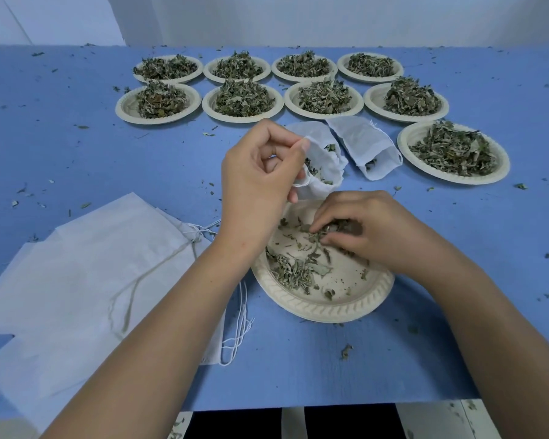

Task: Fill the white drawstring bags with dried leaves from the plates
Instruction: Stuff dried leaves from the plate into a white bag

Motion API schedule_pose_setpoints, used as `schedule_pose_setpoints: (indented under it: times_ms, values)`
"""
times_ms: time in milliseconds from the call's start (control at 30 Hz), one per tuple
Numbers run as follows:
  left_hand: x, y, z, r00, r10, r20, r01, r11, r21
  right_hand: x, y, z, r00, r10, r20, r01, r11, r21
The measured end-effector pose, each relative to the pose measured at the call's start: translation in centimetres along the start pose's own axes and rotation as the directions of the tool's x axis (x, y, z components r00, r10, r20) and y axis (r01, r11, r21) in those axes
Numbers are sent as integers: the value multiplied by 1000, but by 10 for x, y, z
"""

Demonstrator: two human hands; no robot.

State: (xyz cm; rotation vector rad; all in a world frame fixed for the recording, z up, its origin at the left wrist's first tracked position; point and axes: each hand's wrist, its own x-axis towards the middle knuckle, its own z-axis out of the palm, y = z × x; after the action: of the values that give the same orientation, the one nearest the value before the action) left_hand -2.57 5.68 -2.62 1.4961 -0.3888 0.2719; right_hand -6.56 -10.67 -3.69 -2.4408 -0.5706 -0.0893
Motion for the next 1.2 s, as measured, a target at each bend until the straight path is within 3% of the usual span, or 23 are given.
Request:
schedule_pose_setpoints:
  times_ms: [100,200,333,433,500,567,800,867,1000,1067,1200]
  values:
    - [0,0,0,1000,-14,4,14,1000,-2,-4,-3,-11,991,35,-132,-2,970,243]
    - [0,-1,0,999,-36,13,36,999,18,-9,-7,-18,971,57,-230,85,823,562]
    - [-1,-3,2,997,-55,58,52,997,61,-5,-6,-16,909,177,-377,174,660,730]
    - [-2,-3,4,994,-48,97,41,996,79,0,-5,-11,862,302,-406,202,529,824]
    - [-3,-2,5,991,-44,122,35,996,77,0,-4,-8,842,323,-433,195,565,801]
    - [-5,-2,6,988,-43,148,32,997,72,0,-4,-5,827,305,-472,165,672,722]
    - [-6,-2,8,984,-44,171,35,998,55,-2,-6,6,797,87,-598,53,976,212]
    - [-6,-3,8,987,-36,156,28,998,53,-2,-4,4,834,9,-552,66,991,115]
    - [-4,-2,6,996,-35,87,30,998,61,-3,-3,2,913,-64,-402,123,985,122]
    - [-3,-2,5,996,-31,81,26,997,67,-2,-2,2,902,-94,-422,142,986,85]
    - [-7,-3,8,990,24,139,-41,992,121,-1,-3,5,833,-87,-546,213,962,172]
